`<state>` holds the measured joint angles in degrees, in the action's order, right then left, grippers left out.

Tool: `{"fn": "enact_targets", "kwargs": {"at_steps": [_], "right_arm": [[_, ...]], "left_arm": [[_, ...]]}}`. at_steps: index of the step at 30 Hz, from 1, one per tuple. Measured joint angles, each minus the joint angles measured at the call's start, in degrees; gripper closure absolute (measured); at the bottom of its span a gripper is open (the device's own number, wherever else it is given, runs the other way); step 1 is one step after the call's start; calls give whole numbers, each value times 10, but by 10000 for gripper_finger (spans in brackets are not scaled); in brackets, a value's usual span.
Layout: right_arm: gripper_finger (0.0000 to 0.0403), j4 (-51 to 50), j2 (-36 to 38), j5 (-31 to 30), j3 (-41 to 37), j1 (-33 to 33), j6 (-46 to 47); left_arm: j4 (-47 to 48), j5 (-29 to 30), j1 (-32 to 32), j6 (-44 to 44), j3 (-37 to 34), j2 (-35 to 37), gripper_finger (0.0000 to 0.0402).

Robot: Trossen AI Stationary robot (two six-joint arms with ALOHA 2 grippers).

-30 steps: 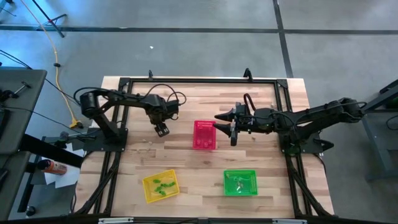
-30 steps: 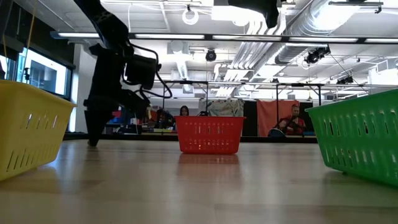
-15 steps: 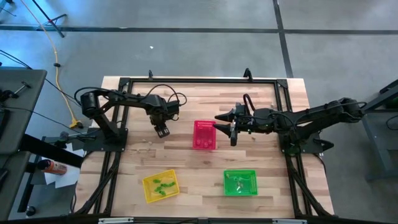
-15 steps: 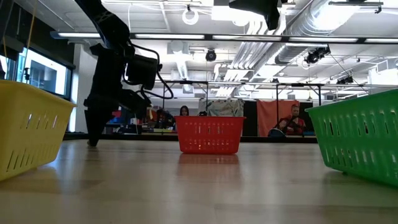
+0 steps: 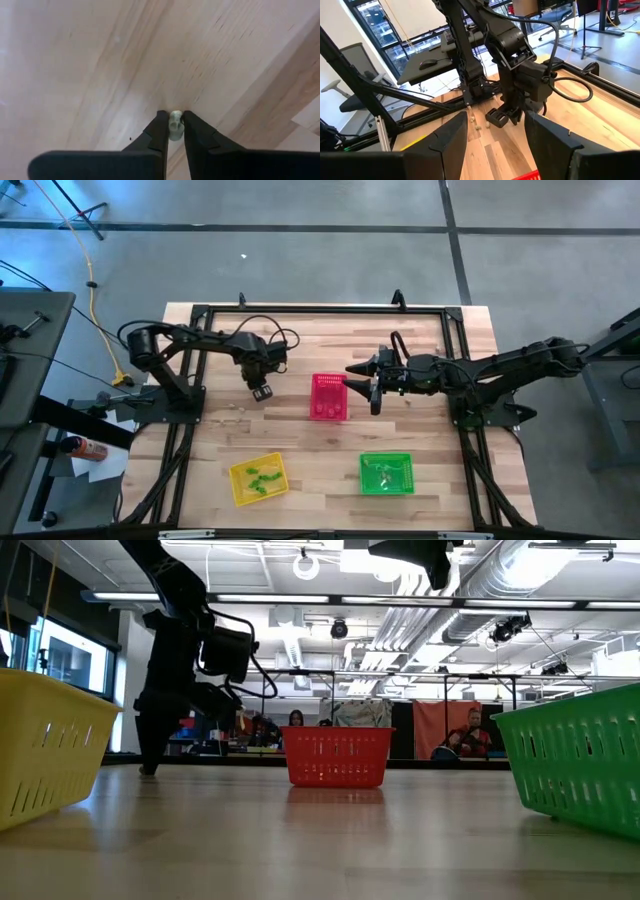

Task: Sort Halloween decoration
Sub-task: Put the white skull toy into the green bin

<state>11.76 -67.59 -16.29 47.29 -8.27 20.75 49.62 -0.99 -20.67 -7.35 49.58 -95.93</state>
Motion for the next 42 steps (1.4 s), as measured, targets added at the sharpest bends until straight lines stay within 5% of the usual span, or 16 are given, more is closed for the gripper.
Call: {"fn": "enact_targets", "kwargs": {"at_steps": [16,23,32,42], "right_arm": [[210,-1,0,0,0,0,-2],[210,14,0,0,0,0,-2],[210,41,0,4,0,0,-2],[210,57,0,7,0,0,-17]], "left_arm": [[3,-10,1,29,95,106,370],[-242,-122,25,-47,72,230,369],[-560,-135,113,-91,-3,306,369],[-603,-64,162,-86,-16,289,369]]}}
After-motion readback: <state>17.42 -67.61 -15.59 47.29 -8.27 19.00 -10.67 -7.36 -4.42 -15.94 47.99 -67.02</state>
